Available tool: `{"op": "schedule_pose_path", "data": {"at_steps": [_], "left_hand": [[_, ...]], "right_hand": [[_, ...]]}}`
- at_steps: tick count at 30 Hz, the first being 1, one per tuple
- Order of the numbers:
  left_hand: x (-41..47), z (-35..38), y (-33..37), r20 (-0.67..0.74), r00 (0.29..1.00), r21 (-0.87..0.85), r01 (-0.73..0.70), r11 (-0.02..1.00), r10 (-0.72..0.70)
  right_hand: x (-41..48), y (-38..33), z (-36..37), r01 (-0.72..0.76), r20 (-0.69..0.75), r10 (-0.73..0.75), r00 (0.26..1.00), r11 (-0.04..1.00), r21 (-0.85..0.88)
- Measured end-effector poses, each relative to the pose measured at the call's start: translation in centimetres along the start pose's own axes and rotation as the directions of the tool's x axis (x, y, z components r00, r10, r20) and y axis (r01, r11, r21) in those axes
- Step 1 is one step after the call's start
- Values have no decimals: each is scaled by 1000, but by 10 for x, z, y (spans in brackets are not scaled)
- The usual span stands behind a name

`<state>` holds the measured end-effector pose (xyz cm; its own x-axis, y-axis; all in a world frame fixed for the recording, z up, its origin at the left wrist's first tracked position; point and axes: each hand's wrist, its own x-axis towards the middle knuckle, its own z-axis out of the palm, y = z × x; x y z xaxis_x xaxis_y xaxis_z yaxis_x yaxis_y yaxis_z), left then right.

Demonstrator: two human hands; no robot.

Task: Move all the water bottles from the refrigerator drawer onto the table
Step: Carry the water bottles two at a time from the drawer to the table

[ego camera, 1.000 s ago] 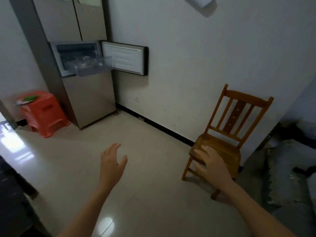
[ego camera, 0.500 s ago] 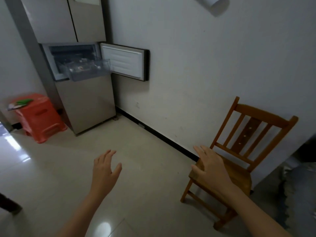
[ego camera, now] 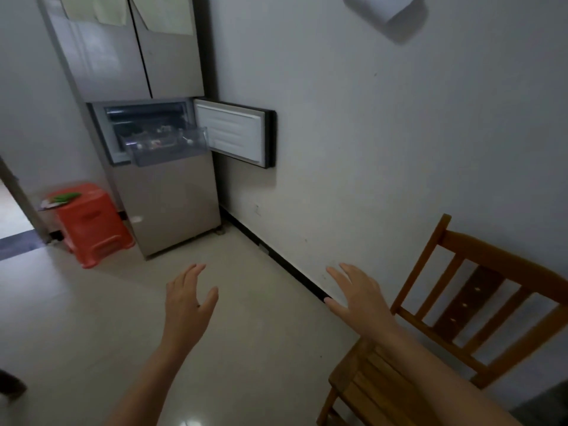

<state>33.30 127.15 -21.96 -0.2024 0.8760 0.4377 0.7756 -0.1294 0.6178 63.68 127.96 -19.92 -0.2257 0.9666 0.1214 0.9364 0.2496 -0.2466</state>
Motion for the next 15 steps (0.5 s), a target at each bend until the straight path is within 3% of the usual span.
{"op": "schedule_pose_path", "data": {"at_steps": [11, 14, 15], "left_hand": [[64, 33, -26, -64, 994, 62, 95, 994, -91], [105, 42, -48, -115, 988, 69, 111, 991, -103], [119, 44, -53, -127, 986, 64, 120, 991, -111]], "right_hand": [[106, 9, 16, 100, 59, -99, 993, 995, -19], [157, 5, 20, 89, 140, -85, 986, 996, -17], [173, 4, 24, 135, 93, -133, 987, 991, -23]]}}
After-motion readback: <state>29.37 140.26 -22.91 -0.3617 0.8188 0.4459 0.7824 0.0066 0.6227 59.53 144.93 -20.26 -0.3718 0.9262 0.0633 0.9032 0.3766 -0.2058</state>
